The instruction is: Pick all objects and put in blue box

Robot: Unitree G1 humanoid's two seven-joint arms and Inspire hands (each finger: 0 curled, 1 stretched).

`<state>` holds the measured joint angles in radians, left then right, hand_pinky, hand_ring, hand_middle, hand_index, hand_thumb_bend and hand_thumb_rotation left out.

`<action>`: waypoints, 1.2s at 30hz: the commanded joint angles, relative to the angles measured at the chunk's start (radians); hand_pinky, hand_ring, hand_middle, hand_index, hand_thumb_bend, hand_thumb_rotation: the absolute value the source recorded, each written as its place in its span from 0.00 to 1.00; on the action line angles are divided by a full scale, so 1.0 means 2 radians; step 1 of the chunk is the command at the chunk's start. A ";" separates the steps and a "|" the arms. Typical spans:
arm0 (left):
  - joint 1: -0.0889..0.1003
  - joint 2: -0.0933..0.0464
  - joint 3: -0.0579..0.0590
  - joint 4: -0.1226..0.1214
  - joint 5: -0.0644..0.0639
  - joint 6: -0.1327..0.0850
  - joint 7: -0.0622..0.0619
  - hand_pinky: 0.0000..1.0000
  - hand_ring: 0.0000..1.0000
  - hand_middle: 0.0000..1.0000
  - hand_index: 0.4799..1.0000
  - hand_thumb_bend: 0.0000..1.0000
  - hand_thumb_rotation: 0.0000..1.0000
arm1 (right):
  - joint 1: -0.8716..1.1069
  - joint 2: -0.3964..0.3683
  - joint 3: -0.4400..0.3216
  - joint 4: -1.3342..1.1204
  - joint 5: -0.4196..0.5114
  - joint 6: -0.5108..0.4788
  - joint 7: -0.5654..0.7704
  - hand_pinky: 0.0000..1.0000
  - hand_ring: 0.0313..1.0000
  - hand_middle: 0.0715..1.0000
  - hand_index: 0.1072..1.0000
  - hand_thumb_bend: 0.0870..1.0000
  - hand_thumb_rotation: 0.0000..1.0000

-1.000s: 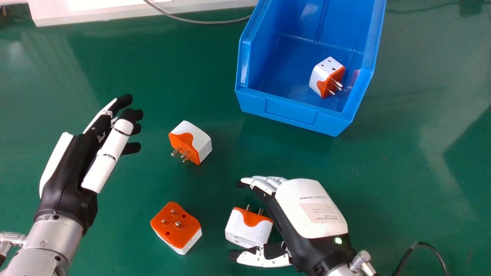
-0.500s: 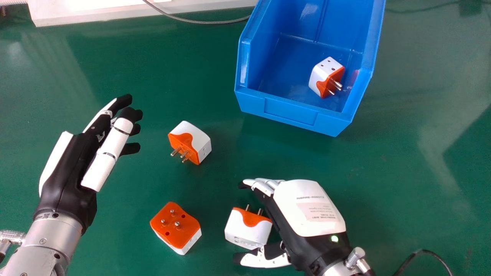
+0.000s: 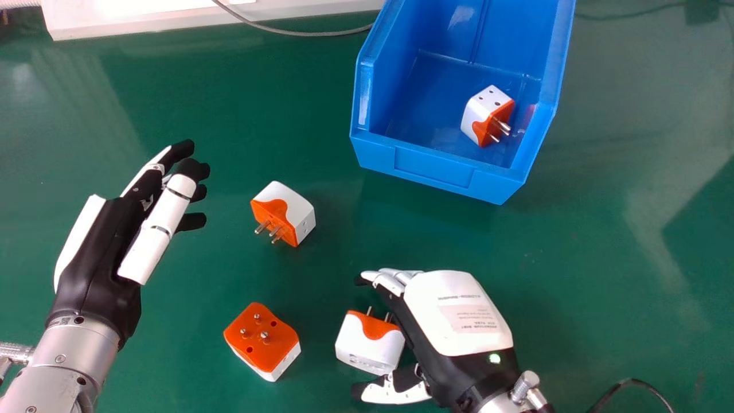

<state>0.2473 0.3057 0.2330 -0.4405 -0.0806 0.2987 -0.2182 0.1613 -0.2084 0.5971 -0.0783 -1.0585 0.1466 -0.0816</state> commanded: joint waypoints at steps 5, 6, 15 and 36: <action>-0.006 0.007 0.005 -0.019 -0.003 0.004 -0.002 0.79 0.87 0.88 0.83 0.49 0.87 | -0.009 -0.016 0.008 0.013 -0.001 -0.004 0.021 0.69 0.80 0.81 0.77 0.49 0.26; -0.006 0.006 0.005 -0.020 -0.003 0.004 -0.002 0.79 0.87 0.88 0.83 0.49 0.87 | -0.011 -0.020 0.008 0.014 -0.001 -0.008 0.022 0.69 0.80 0.81 0.77 0.49 0.26; -0.007 0.007 0.006 -0.021 -0.003 0.007 -0.002 0.79 0.87 0.88 0.83 0.48 0.87 | -0.027 -0.044 0.012 0.024 0.001 -0.028 0.031 0.69 0.79 0.80 0.76 0.30 0.21; -0.010 0.005 0.003 -0.035 -0.002 0.018 -0.002 0.81 0.87 0.88 0.84 0.47 0.87 | -0.032 -0.032 0.022 0.038 0.005 -0.020 0.034 0.66 0.77 0.78 0.75 0.31 0.29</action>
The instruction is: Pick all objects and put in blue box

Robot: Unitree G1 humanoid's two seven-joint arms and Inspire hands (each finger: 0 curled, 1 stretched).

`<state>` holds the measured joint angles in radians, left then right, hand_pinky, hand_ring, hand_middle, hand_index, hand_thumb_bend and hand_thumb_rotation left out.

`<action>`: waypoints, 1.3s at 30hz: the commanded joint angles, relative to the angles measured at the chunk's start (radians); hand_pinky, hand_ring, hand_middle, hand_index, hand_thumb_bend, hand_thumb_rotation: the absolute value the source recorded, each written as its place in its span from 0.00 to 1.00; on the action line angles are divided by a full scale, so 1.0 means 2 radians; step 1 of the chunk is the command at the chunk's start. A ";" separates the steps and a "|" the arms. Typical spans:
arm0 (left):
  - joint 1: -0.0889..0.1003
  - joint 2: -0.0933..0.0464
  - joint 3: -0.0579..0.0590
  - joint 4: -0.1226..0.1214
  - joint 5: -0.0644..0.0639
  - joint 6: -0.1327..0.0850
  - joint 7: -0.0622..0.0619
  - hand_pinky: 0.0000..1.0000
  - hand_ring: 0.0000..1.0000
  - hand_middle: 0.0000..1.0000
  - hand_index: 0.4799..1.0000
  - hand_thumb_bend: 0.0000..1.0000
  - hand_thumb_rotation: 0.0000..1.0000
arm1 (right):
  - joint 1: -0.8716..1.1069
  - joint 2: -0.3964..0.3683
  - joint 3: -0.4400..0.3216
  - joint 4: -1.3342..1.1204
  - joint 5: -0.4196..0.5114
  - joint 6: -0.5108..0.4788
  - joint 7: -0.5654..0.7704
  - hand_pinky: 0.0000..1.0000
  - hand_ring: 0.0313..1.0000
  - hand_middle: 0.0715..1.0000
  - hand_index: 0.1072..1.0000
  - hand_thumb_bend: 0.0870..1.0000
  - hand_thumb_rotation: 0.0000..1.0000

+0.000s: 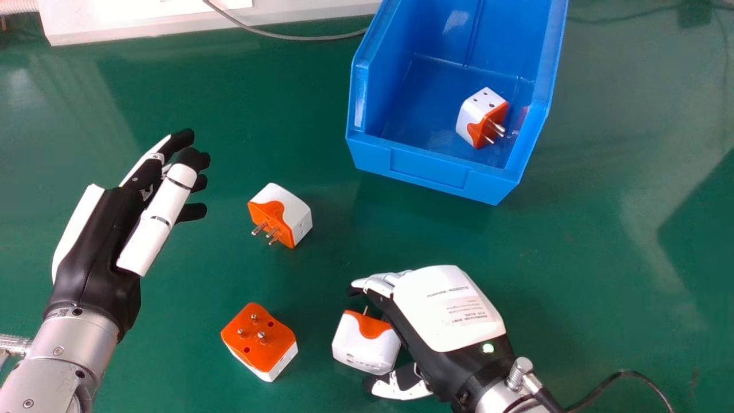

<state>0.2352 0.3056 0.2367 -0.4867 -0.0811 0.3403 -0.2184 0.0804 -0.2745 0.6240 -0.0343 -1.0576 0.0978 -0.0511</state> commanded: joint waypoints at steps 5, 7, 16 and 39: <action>-0.002 0.006 0.002 -0.014 -0.002 -0.004 -0.003 0.81 0.87 0.88 0.84 0.46 0.87 | 0.009 0.002 0.010 0.014 0.004 0.006 0.018 0.66 0.76 0.78 0.75 0.32 0.29; -0.002 0.006 0.002 -0.016 -0.002 -0.003 -0.002 0.81 0.87 0.88 0.84 0.46 0.87 | 0.009 0.002 0.009 0.015 0.006 0.005 0.018 0.66 0.76 0.78 0.75 0.31 0.28; -0.001 0.005 0.003 -0.023 -0.003 0.002 -0.002 0.81 0.87 0.88 0.84 0.47 0.87 | 0.012 0.006 0.002 0.010 0.033 -0.001 0.024 0.57 0.67 0.72 0.70 0.29 0.14; -0.001 0.004 0.003 -0.033 -0.002 0.012 0.000 0.79 0.87 0.88 0.84 0.47 0.87 | -0.010 0.020 -0.003 0.041 0.024 0.008 -0.048 0.35 0.43 0.49 0.47 0.45 0.01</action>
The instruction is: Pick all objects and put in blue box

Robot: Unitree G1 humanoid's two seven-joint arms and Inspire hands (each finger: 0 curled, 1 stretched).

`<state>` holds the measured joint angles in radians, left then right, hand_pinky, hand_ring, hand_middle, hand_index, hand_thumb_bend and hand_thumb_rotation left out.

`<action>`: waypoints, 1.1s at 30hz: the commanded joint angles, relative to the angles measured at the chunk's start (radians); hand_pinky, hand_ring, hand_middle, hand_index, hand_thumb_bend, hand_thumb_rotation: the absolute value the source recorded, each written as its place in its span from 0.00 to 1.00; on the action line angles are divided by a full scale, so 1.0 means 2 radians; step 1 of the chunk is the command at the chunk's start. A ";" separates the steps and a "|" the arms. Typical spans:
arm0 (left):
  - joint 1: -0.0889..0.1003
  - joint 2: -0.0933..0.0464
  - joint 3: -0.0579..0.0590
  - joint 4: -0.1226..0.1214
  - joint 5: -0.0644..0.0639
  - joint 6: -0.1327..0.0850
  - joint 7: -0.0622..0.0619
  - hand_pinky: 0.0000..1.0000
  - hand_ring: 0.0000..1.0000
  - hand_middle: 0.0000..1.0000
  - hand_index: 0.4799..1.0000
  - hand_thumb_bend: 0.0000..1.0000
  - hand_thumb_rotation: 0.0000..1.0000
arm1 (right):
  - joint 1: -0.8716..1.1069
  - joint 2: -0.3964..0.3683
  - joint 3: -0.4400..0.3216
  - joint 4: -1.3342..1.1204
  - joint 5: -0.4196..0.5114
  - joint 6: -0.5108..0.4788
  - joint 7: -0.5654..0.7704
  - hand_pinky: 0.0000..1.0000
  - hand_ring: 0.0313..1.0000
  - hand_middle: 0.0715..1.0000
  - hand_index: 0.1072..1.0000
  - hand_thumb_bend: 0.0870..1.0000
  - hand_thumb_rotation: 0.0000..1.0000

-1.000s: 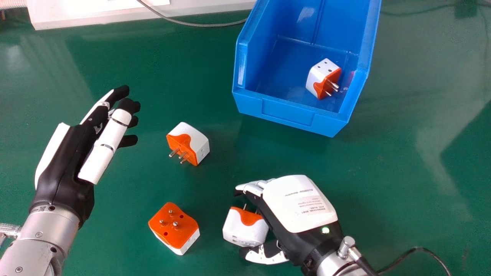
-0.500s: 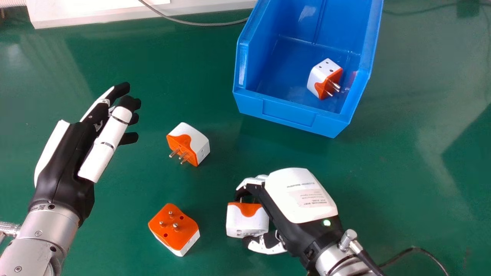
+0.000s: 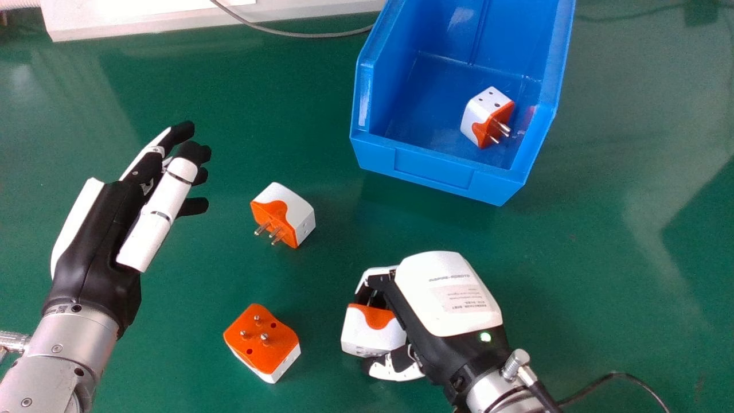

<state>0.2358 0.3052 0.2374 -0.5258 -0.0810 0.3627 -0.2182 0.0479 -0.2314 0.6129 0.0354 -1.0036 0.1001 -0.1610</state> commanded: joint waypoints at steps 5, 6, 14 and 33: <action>-0.002 0.004 0.003 -0.013 -0.002 0.000 0.000 0.79 0.87 0.88 0.84 0.47 0.87 | 0.007 0.001 0.000 0.000 0.000 0.012 0.008 0.34 0.42 0.49 0.47 0.45 0.01; -0.002 0.004 0.003 -0.012 -0.002 0.000 0.000 0.79 0.87 0.88 0.84 0.48 0.87 | 0.006 0.001 0.000 -0.002 0.000 0.014 0.008 0.34 0.42 0.49 0.47 0.45 0.01; -0.002 0.004 0.004 -0.010 -0.003 -0.002 -0.001 0.79 0.87 0.88 0.84 0.48 0.87 | 0.006 0.006 -0.012 -0.015 0.015 0.012 0.005 0.33 0.42 0.49 0.47 0.45 0.00; -0.004 0.005 0.005 0.000 -0.004 -0.007 -0.004 0.78 0.87 0.88 0.83 0.48 0.87 | 0.047 0.031 -0.061 -0.220 0.064 0.056 0.096 0.33 0.42 0.48 0.44 0.45 0.00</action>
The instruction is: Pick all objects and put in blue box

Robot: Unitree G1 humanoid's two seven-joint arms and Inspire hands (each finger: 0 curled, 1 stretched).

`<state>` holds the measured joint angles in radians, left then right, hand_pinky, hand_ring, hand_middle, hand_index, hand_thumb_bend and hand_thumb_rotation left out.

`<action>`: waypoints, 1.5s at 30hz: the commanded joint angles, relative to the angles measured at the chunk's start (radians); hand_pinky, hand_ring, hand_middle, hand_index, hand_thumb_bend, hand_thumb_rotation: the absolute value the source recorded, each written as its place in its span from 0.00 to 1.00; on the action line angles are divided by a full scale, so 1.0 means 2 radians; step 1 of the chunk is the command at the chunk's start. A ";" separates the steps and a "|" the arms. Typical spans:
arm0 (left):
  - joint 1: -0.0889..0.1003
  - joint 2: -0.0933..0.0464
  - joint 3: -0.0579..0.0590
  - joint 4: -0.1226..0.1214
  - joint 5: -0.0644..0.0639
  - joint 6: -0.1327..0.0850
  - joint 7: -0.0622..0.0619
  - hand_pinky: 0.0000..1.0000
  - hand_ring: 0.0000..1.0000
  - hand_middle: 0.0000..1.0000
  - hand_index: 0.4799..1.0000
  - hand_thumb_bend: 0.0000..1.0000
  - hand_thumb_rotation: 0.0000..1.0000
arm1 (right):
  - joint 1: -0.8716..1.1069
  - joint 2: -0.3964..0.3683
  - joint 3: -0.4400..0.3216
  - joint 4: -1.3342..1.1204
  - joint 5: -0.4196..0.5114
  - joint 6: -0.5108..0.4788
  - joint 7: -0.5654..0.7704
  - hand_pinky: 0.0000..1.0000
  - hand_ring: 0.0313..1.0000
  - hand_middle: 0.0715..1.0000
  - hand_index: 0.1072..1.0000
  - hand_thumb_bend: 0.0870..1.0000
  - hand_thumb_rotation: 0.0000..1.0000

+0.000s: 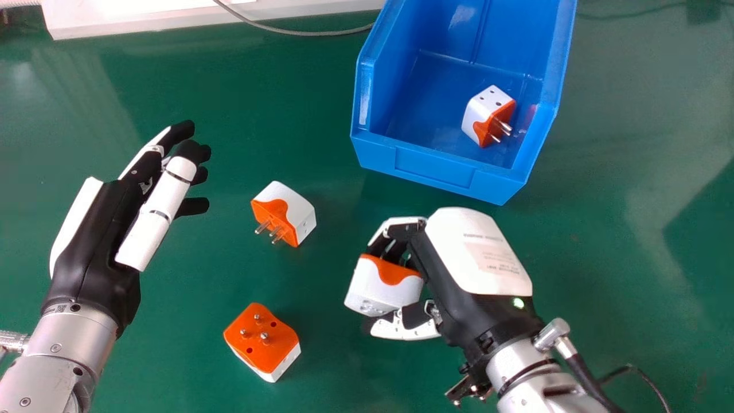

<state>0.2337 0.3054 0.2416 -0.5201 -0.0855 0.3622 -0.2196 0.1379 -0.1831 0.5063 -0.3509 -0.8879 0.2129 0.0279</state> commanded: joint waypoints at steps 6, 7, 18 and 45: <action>-0.006 0.005 0.002 0.005 -0.001 -0.010 -0.003 0.78 0.86 0.88 0.83 0.48 0.87 | 0.010 0.005 -0.015 -0.088 -0.004 -0.002 0.020 0.33 0.42 0.49 0.44 0.45 0.00; -0.007 0.005 0.001 0.006 -0.001 -0.010 -0.003 0.78 0.86 0.87 0.83 0.48 0.87 | 0.009 0.005 -0.017 -0.101 -0.005 -0.002 0.025 0.33 0.43 0.49 0.45 0.45 0.00; -0.011 0.005 -0.002 0.011 0.001 -0.008 -0.002 0.78 0.86 0.87 0.83 0.48 0.87 | -0.051 0.014 -0.056 -0.143 0.021 -0.044 0.017 0.33 0.42 0.48 0.45 0.44 0.00; -0.006 0.006 0.001 0.027 0.003 -0.023 -0.003 0.78 0.86 0.87 0.83 0.48 0.87 | -0.384 -0.008 -0.118 0.220 0.011 -0.016 -0.028 0.32 0.42 0.49 0.49 0.44 0.00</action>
<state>0.2198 0.3060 0.2363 -0.4525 -0.0797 0.3362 -0.2207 -0.5683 -0.1925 0.2842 0.0687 -0.8690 0.1805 0.0022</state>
